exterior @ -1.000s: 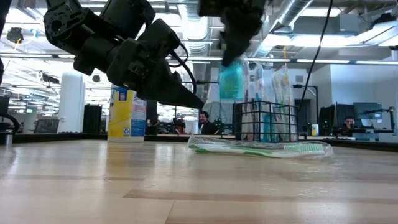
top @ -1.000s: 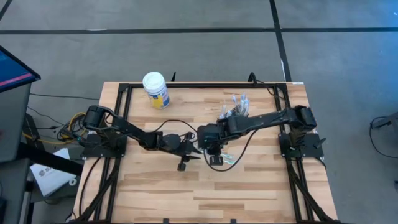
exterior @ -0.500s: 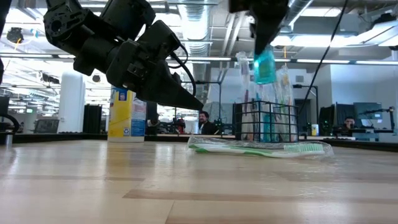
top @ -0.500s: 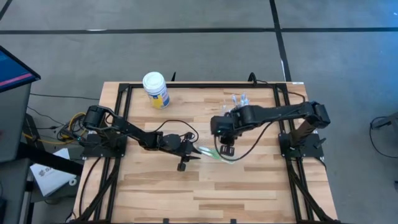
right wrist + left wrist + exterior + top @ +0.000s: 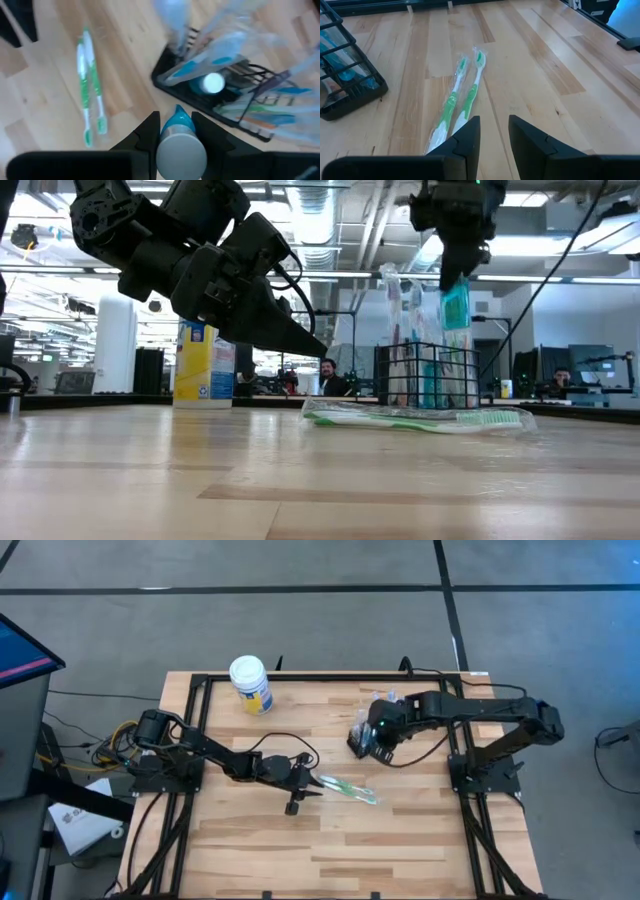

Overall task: Pick & Place toothbrushing station
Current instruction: Put the blue mouthwash into the mesh organizer

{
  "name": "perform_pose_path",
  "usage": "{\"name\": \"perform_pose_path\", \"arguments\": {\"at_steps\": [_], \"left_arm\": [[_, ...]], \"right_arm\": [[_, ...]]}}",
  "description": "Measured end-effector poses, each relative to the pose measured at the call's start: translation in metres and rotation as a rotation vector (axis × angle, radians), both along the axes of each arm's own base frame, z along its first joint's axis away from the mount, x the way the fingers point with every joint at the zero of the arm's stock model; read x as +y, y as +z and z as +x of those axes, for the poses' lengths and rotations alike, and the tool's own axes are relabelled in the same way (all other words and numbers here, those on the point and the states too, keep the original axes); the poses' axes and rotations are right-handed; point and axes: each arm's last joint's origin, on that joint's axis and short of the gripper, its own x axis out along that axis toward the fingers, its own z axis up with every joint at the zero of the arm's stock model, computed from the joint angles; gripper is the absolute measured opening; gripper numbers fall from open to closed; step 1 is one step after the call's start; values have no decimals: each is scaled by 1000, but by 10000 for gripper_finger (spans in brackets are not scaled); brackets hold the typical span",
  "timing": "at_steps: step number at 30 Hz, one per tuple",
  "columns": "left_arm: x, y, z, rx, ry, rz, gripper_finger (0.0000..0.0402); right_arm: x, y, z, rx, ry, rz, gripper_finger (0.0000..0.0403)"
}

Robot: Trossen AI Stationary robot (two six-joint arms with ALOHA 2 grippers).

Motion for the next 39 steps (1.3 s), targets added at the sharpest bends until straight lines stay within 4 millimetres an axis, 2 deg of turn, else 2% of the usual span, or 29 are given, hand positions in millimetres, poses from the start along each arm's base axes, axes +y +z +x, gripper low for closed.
{"name": "perform_pose_path", "arguments": {"at_steps": [6,12,28,34,39], "left_arm": [[0,0,0,-2,0,0,95],[0,0,0,-1,0,0,95],[0,0,0,3,1,-2,95],[0,0,0,4,4,-9,95],[0,0,0,4,4,-10,95]], "right_arm": [[-20,-5,-10,-12,-71,-9,82],[-30,-9,-10,-10,-98,-18,82],[-38,-8,-9,-25,-110,-71,82],[-41,-26,-14,-32,-123,-74,82],[-46,-27,-19,-70,-139,-86,82]]}}
